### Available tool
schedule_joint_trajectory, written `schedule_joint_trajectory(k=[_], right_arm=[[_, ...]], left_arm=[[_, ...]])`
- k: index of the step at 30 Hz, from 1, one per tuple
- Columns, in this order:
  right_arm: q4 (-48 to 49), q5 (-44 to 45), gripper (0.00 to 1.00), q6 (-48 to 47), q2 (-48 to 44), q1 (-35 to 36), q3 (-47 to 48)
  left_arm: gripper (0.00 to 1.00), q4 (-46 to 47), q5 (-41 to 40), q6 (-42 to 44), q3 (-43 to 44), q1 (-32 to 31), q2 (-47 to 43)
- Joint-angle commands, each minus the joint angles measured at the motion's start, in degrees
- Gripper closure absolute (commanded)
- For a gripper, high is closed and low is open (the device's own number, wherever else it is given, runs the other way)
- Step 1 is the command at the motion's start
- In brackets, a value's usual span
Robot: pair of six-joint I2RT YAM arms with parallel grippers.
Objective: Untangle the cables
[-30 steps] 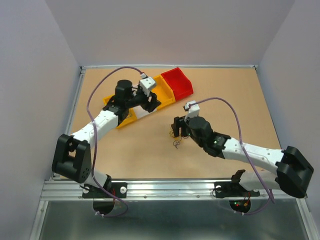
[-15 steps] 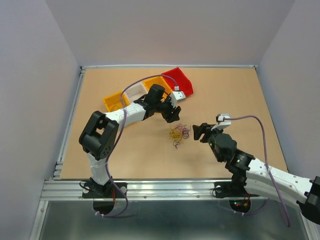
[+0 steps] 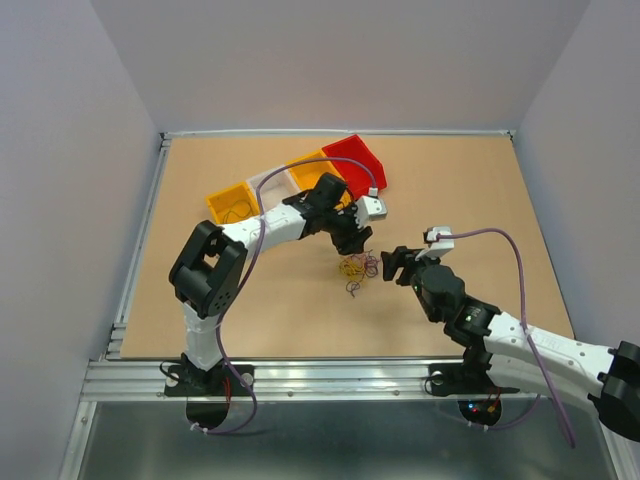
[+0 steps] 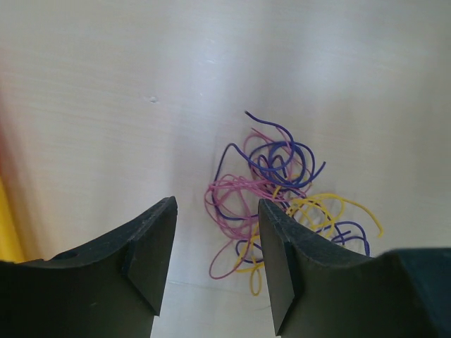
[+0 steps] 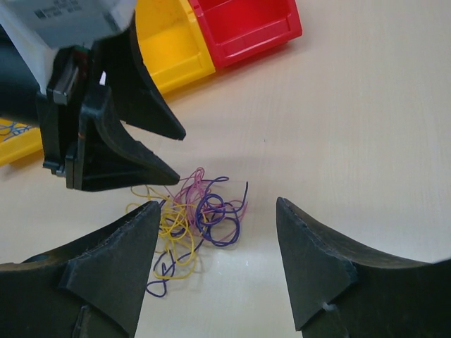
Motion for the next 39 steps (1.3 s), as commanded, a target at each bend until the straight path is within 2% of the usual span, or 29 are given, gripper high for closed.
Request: schedule_joint_trajectory(k=[1,5,9,12,13,16,18,22,27,33,39], right_arm=[[3.65,0.15,0.28,-0.49,-0.07,-0.31,0.1],[3.74,-0.2,0.28,-0.4,-0.6,-0.39,-0.08],[3.91,-0.55,0.28,-0.23,-0.42,-0.31,-0.43],[3.82,-1.61,0.28,-0.22,-0.24,-0.31,-0.17],[3.82,-2.22,0.27,-0.22,-0.5,-0.39,-0.34],[4.79,-2.4,0.27,-0.31,-1.38,-0.31,-1.13],[5.4,-3.8,0.27,-0.84,-1.65,-0.31,-1.4],[13.55,-9.24,0.25,-3.82,-1.74,-0.31,-4.38],[21.65,-13.91,0.11,-8.57,1.07,-0.31,-6.76],[29.83,-18.3,0.09,-11.82,4.23,-0.31,-7.02],[36.43,-23.13,0.06,-16.82,11.52,-0.31,-3.42]], left_arm=[[0.4,-3.41,-1.19,2.56,0.53,-1.34,-1.16],[0.41,-4.12,-1.99,2.91,0.61,-1.69,-0.45],[0.51,-5.0,-4.88,2.74,1.58,-2.31,2.35],[0.65,-5.35,-5.59,2.47,1.93,-2.4,3.59],[0.78,-5.52,-5.68,2.74,2.02,-2.48,3.76],[1.0,-5.44,-5.94,3.0,2.11,-2.48,3.07],[1.0,-5.44,-5.94,2.65,2.02,-2.48,1.31],[1.0,-4.47,-5.07,2.04,0.97,-2.4,-3.52],[1.0,-6.22,-0.94,0.98,1.32,-2.4,-8.62],[1.0,-7.02,0.47,-0.69,0.35,-2.48,-15.03],[1.0,-9.91,0.91,-2.09,2.01,-2.83,-20.3]])
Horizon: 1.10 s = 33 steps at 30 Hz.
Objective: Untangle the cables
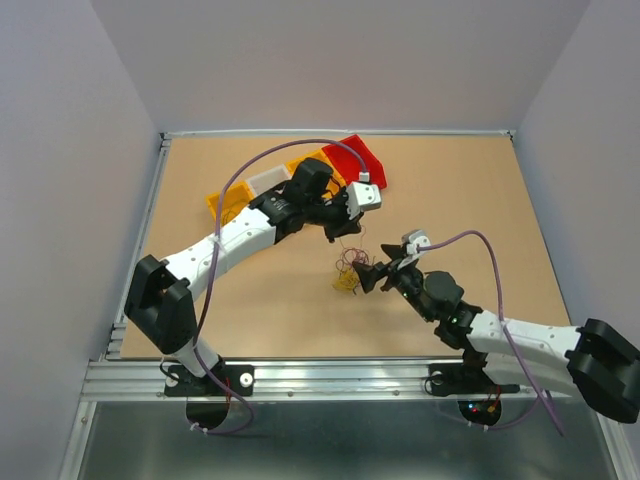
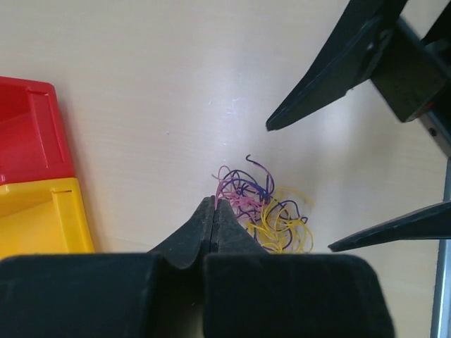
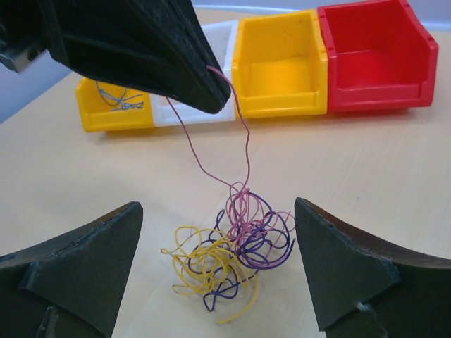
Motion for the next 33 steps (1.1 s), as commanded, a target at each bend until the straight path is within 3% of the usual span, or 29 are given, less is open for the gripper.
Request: schedule_joint_trajectory(k=[1,8,13,15,17,18,20,24,33], right_arm=[[10.48,-5.2,0.06,-5.51,6.41,-0.31,3.29],[19.96,-5.9,0.07,-6.92,21.44,-0.39,7.86],[23.06,-3.18,0.35,-3.33,35.22,-0.57,12.43],[24.73,-3.97,0.38,-1.4,38.58,-0.57,12.61],[26.49,-2.75,0.52,0.8,42.81,-0.66,12.7],[27.01,-1.09,0.71,1.51,44.39,-0.75,12.52],[27.37,-0.02,0.81,3.26,45.28,-0.83,11.3],[27.63,1.56,0.73,6.08,44.67,-1.18,7.87],[27.55,8.68,0.76,10.21,36.24,-2.33,-1.44]], left_arm=[[1.0,-2.88,1.74,-1.79,2.46,-0.61,-4.79],[1.0,-3.23,3.94,-5.3,5.79,-1.48,-10.07],[1.0,-4.2,1.49,-7.33,12.55,-1.57,-11.83],[1.0,-4.29,-2.64,-7.68,14.93,-1.57,-12.36],[1.0,-4.29,-7.71,-8.9,19.15,-1.49,-12.36],[1.0,-4.29,-9.58,-10.13,22.21,-1.4,-12.18],[1.0,-4.2,-12.92,-11.63,25.39,-1.05,-11.66],[1.0,-2.01,-19.78,-16.11,31.37,2.72,-11.3],[1.0,4.49,-19.53,-23.32,36.39,20.83,-10.17]])
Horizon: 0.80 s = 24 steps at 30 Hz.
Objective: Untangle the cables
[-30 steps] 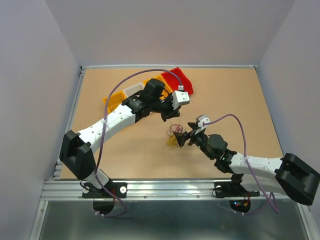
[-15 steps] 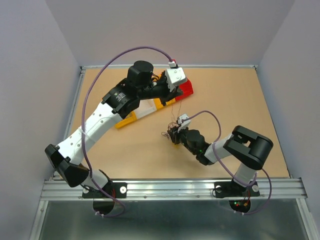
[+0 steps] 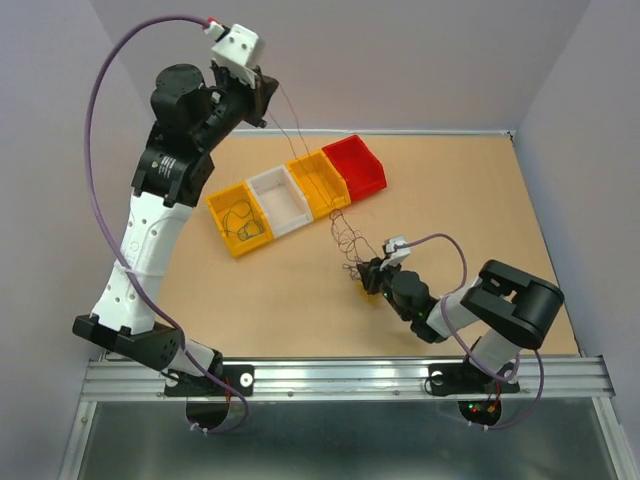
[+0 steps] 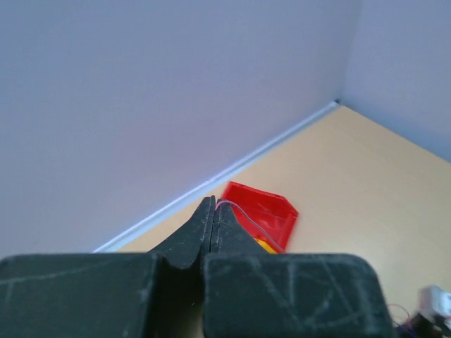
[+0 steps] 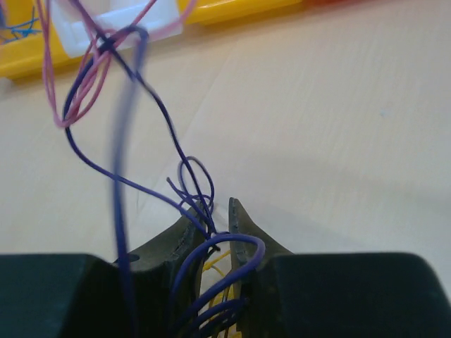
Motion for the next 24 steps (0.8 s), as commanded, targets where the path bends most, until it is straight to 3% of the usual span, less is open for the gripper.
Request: schedule_joint_trajectory(k=[1,3,5,9,13,18,24], right_arm=[[2.39,6.62,0.75,3.39,-5.79,-1.17,-5.07],[2.13,7.77,0.76,3.92,-8.35,-1.26,-6.4],[1.34,9.09,0.88,4.19,-11.94,-1.43,-7.98],[-1.82,12.16,0.99,5.76,-18.11,-1.44,-10.35],[-4.99,18.92,0.99,8.66,-26.36,-1.52,-13.25],[-12.8,30.35,0.99,12.27,-43.29,-1.52,-17.65],[-33.45,41.26,0.99,16.22,-65.46,-1.52,-18.62]], left_arm=[[1.0,7.89,-1.63,-4.2,3.27,5.38,-0.24],[1.0,8.59,-1.71,-4.38,3.36,7.31,0.99],[1.0,8.86,-1.54,-4.81,3.98,8.46,1.87],[1.0,8.59,-2.23,-5.6,6.34,11.01,4.42],[1.0,8.94,-3.47,-7.8,7.49,14.25,4.77],[1.0,12.36,-3.38,-11.04,3.81,17.78,1.53],[1.0,14.21,-2.43,-12.55,0.29,21.9,-1.46]])
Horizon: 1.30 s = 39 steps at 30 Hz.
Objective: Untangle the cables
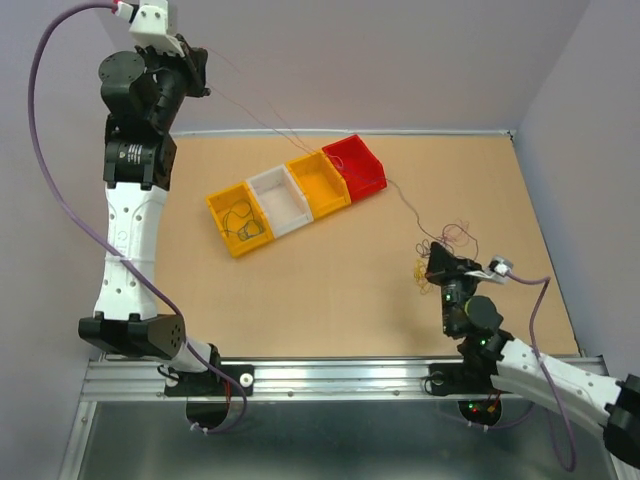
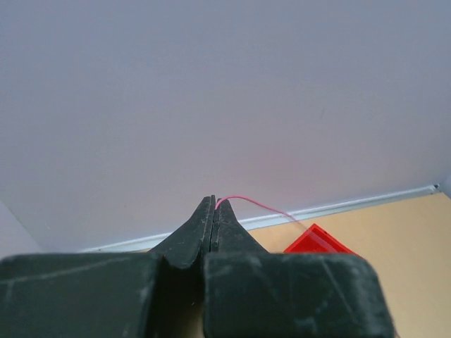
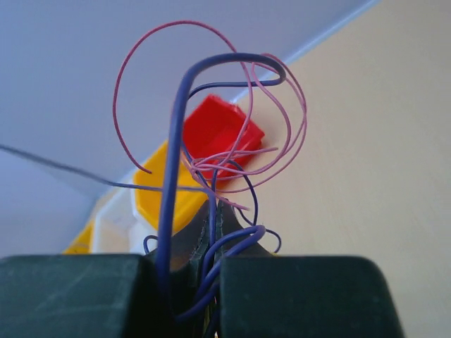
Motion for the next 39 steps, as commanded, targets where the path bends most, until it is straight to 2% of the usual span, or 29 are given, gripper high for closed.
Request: schedule_joint_trajectory(k=[1,5,8,10,16,18,19,20,22,23,25,32,39], right_arm=[[-16.43,11.62,0.99,4.84,-15.0,-0.41,-5.97],[-23.3,10.84,0.99,5.02,-26.36,-0.41,-7.2],[-25.25,6.21,0.99,3.53,-28.41,-0.5,-6.76],[-24.64,2.68,0.99,1.08,-27.02,-0.41,-5.8],[-22.89,1.97,0.97,1.87,-17.71,-0.41,-3.51],[-19.29,-4.43,0.82,-0.77,-15.42,-0.41,-3.42],[-16.67,-6.72,0.53,-2.96,-12.62,-0.5,-3.42],[-15.25,-8.74,0.34,-4.02,-11.2,-0.41,-3.42],[-12.0,-13.32,0.08,-5.96,-6.73,-0.5,-2.2],[-11.11,-15.51,0.05,-6.49,-5.14,-0.5,-0.8],[-9.7,-17.19,0.02,-8.33,-2.41,-0.41,0.61],[-7.33,-19.93,0.02,-10.89,5.42,-0.5,5.54],[-6.27,-22.21,0.02,-11.06,6.74,-0.41,5.54]], left_arm=[[1.0,6.52,1.19,-2.69,-1.76,2.81,-4.61],[1.0,7.14,4.79,-3.31,-3.53,3.34,-5.23],[1.0,8.37,9.54,-3.22,-6.15,3.08,-6.37],[1.0,9.69,12.61,-2.0,-7.57,2.38,-7.42],[1.0,9.25,7.52,0.29,-9.24,0.53,-8.66],[1.0,9.6,9.37,0.29,-10.56,0.44,-9.45],[1.0,9.6,11.89,0.38,-11.26,0.27,-9.8],[1.0,9.52,12.7,1.77,-11.61,0.0,-9.97],[1.0,9.08,13.76,2.57,-12.31,-1.39,-10.85],[1.0,8.99,13.85,2.84,-12.76,-2.1,-11.12],[1.0,8.46,13.5,3.63,-13.55,-4.64,-12.35],[1.0,7.32,7.7,7.15,-18.46,-13.7,-14.37],[1.0,7.49,7.61,7.68,-20.75,-14.15,-11.74]])
